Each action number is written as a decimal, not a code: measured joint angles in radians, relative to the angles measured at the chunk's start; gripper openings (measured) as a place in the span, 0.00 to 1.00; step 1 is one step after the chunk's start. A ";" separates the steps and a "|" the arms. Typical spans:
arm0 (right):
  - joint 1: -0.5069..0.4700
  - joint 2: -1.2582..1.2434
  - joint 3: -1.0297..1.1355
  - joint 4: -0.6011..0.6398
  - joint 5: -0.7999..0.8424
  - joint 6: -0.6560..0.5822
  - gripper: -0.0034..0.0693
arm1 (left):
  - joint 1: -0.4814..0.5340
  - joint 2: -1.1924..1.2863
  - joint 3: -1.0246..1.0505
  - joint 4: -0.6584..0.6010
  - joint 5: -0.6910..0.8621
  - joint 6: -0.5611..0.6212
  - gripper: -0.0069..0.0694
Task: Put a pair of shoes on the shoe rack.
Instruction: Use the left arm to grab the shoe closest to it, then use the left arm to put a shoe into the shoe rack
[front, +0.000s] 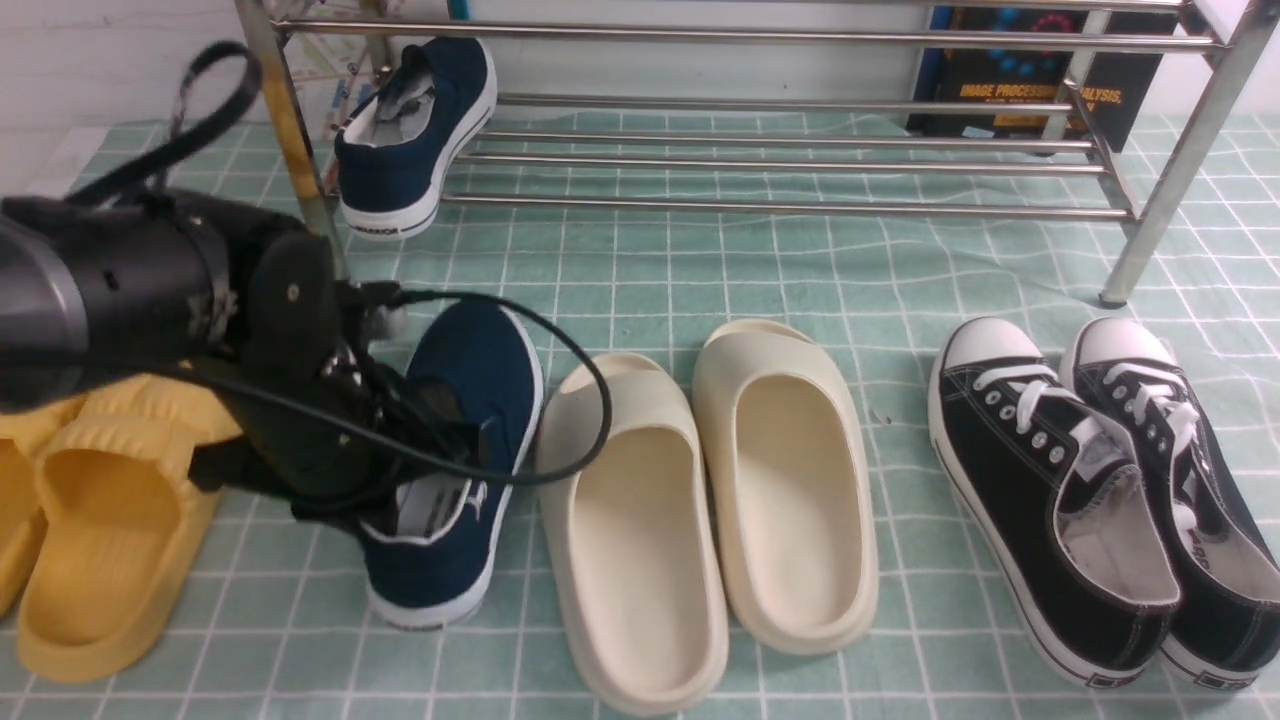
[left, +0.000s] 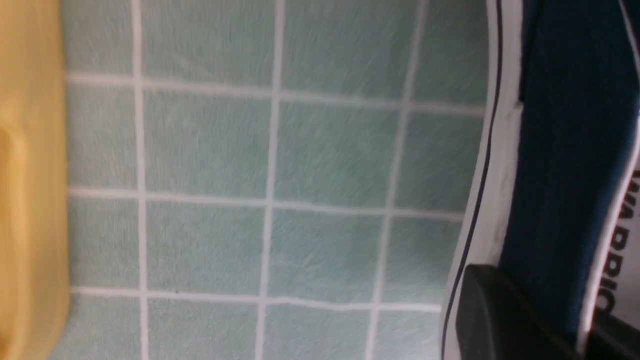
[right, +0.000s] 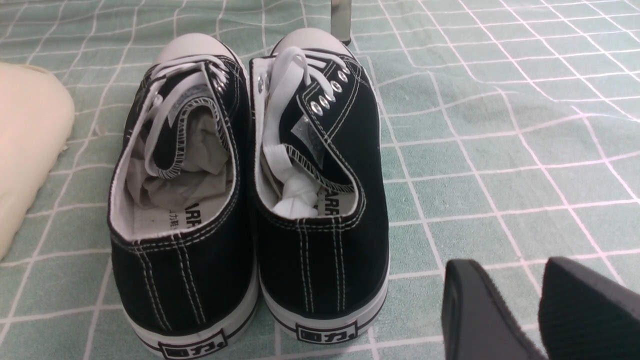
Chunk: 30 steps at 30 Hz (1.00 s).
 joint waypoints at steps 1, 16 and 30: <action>0.000 0.000 0.000 0.000 0.000 0.000 0.38 | 0.000 0.001 -0.042 0.000 0.011 0.011 0.09; 0.000 0.000 0.000 0.000 0.000 0.000 0.38 | 0.000 0.365 -0.669 0.045 0.128 0.048 0.09; 0.000 0.000 0.000 0.000 0.000 0.000 0.37 | 0.000 0.686 -1.146 0.181 0.229 0.048 0.09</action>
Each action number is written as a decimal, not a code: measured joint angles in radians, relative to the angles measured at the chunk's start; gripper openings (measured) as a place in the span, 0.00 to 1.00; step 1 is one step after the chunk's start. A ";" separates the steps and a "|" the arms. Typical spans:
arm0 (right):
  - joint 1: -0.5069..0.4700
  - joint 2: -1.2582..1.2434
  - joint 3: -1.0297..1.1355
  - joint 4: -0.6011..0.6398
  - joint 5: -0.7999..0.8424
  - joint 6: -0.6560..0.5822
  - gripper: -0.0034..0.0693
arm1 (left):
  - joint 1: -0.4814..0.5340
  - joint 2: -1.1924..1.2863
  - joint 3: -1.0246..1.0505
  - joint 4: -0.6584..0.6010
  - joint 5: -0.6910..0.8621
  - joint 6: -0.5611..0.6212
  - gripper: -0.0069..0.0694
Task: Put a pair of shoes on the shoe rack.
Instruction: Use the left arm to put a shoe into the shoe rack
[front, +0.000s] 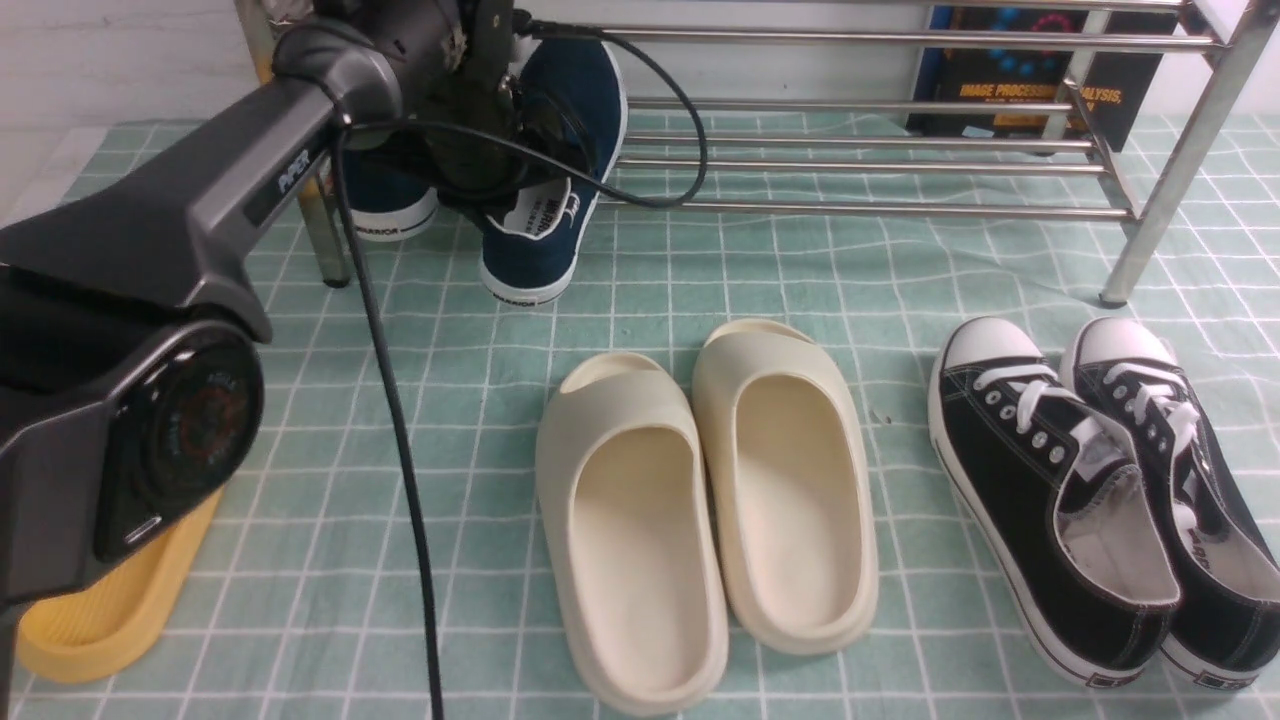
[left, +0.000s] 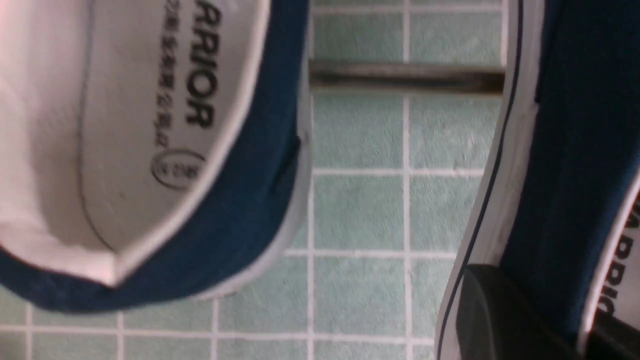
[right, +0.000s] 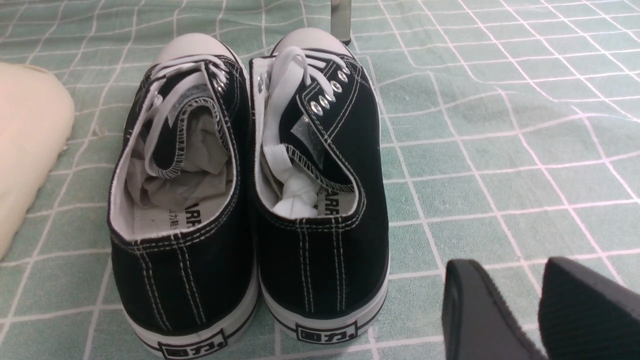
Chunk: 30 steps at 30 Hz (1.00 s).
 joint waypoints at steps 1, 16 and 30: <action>0.000 0.000 0.000 0.000 0.000 0.000 0.37 | 0.001 0.000 -0.004 0.009 -0.008 -0.004 0.09; 0.000 0.000 0.000 0.000 0.000 0.000 0.37 | 0.067 -0.001 -0.016 -0.055 -0.101 -0.010 0.28; 0.000 0.000 0.000 0.000 0.000 0.000 0.38 | 0.068 -0.067 -0.016 -0.039 -0.011 -0.008 0.41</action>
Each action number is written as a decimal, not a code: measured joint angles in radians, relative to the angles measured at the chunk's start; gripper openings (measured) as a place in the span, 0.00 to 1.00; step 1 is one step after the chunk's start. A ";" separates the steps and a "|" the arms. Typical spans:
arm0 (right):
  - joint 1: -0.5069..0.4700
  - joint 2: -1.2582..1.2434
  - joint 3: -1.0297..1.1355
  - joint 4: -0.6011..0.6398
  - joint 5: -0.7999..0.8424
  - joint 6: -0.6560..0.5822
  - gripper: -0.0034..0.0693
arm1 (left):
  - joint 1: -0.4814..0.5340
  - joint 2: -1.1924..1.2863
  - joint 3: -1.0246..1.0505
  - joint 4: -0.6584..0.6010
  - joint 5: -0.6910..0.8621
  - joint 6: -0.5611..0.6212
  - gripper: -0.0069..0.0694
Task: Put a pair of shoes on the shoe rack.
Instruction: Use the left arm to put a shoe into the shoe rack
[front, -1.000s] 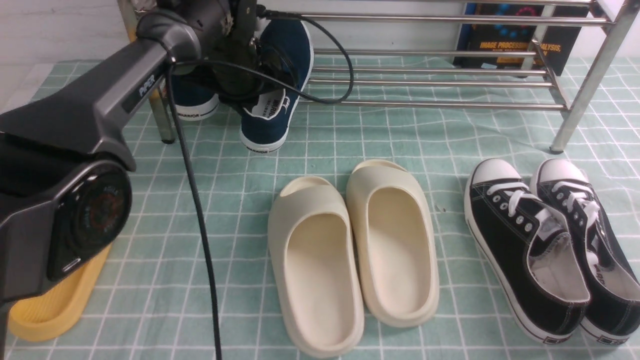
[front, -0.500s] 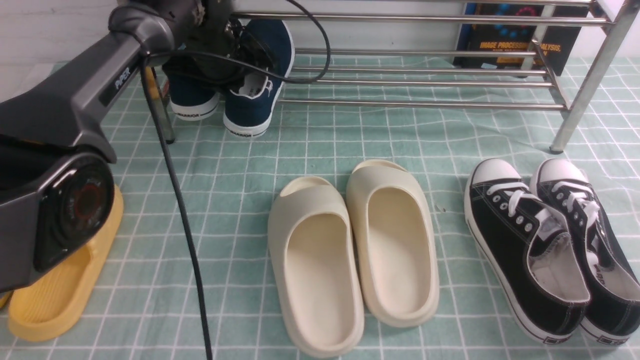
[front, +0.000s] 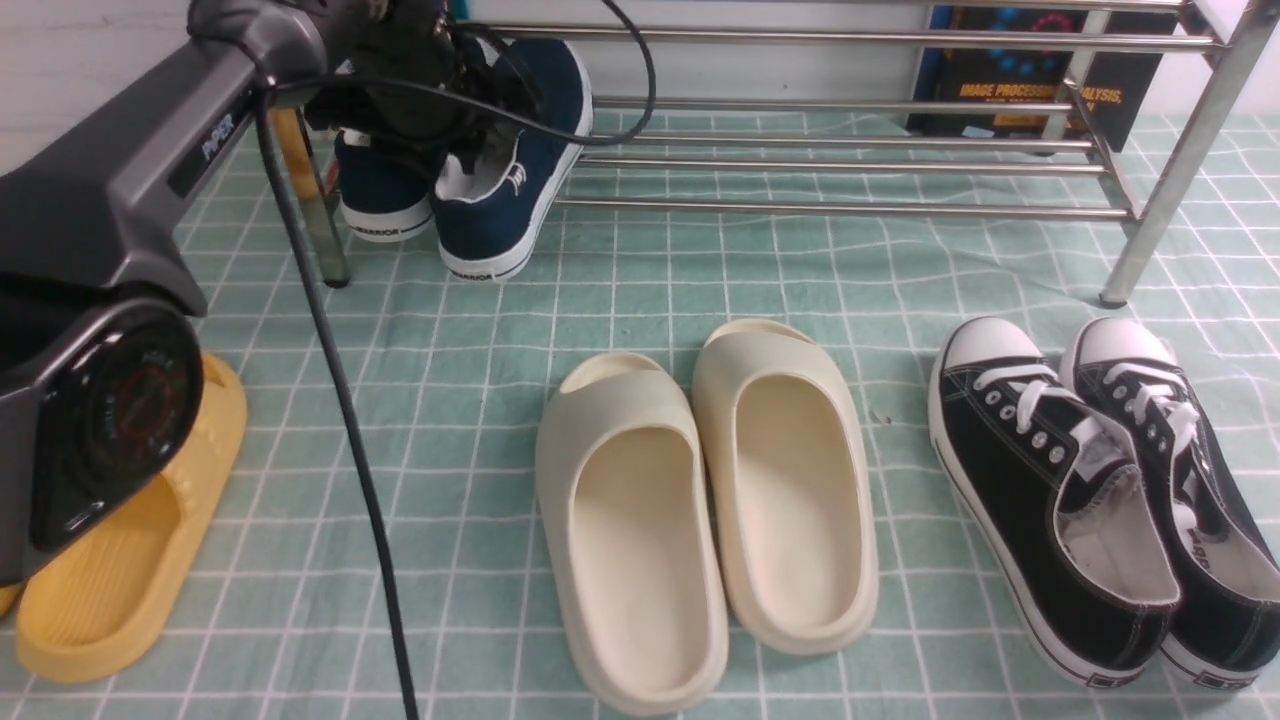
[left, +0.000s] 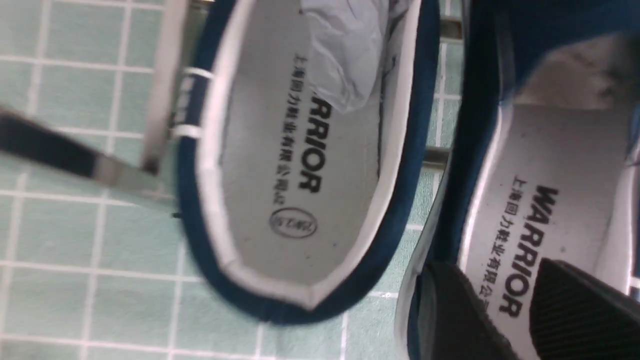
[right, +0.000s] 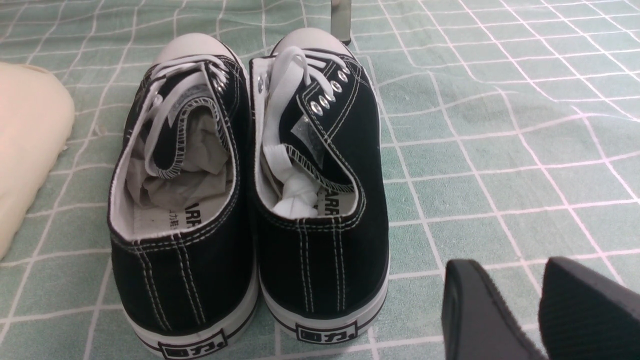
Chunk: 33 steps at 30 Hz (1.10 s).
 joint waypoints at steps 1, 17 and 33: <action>0.000 0.000 0.000 0.000 0.000 0.000 0.38 | 0.000 -0.016 0.000 0.007 0.005 0.000 0.41; 0.000 0.000 0.000 0.000 0.000 0.000 0.38 | 0.000 -0.198 0.000 -0.012 0.184 0.090 0.15; 0.000 0.000 0.000 0.000 0.000 0.000 0.38 | 0.000 -0.184 0.421 -0.136 -0.054 0.147 0.07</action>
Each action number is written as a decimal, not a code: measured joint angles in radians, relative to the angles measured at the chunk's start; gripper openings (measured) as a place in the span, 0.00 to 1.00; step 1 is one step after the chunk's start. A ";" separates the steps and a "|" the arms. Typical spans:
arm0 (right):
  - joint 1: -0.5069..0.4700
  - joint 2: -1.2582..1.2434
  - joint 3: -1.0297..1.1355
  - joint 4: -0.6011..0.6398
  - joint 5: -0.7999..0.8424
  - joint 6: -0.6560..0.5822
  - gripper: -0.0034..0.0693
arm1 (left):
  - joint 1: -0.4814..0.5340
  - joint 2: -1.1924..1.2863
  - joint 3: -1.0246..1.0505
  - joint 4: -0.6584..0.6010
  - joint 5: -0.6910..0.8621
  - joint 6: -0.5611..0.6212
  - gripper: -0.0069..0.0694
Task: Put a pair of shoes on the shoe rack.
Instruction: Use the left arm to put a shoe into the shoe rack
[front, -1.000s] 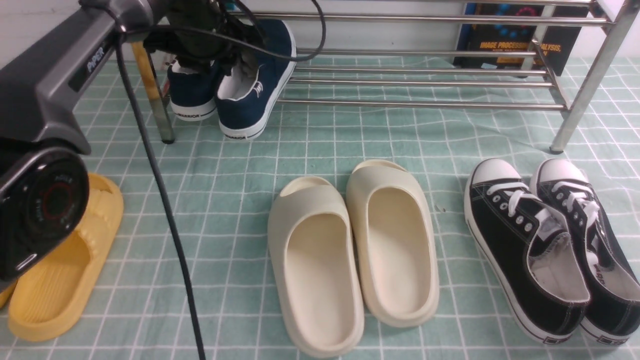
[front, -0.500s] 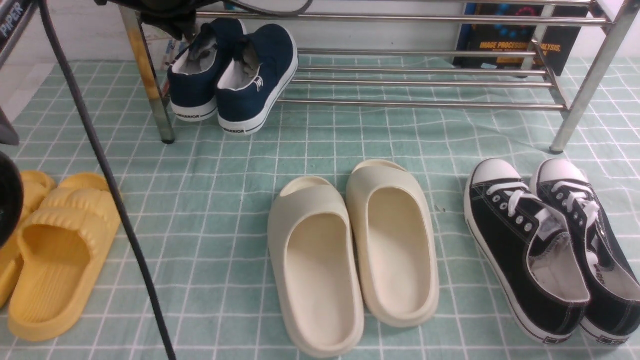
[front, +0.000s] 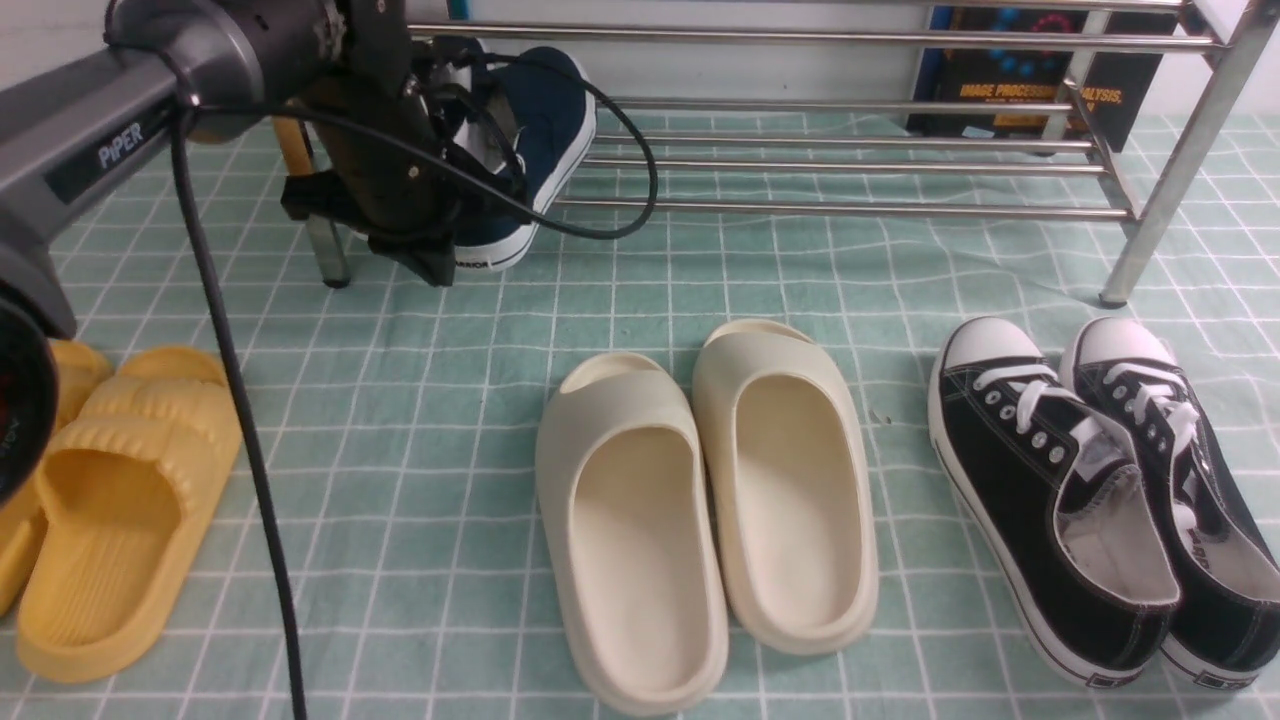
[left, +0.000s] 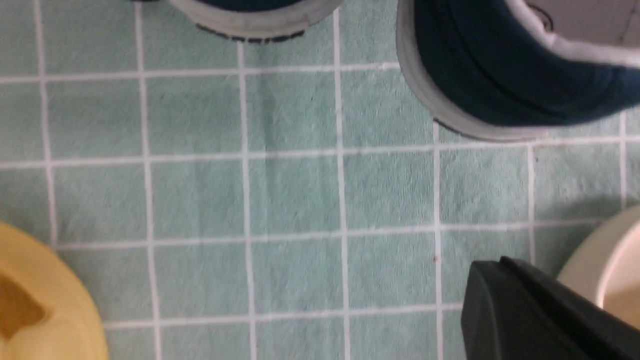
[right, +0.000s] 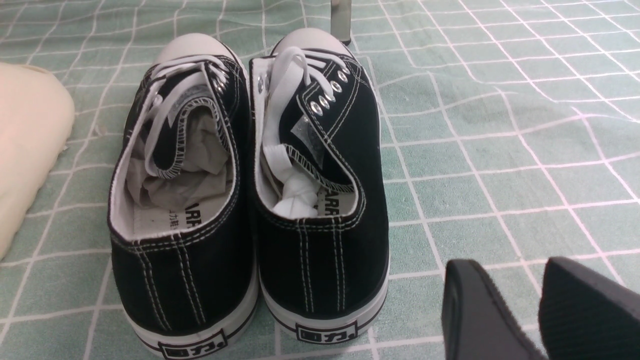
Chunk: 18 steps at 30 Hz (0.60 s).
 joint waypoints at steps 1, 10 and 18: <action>0.000 0.000 0.000 0.000 0.000 0.000 0.38 | 0.000 0.014 0.001 0.000 -0.066 -0.018 0.07; 0.000 0.000 0.000 0.000 0.000 0.000 0.38 | 0.000 0.040 0.011 -0.007 -0.192 -0.091 0.07; 0.000 0.000 0.000 0.000 0.000 0.000 0.38 | 0.006 0.061 -0.040 -0.011 -0.309 -0.109 0.07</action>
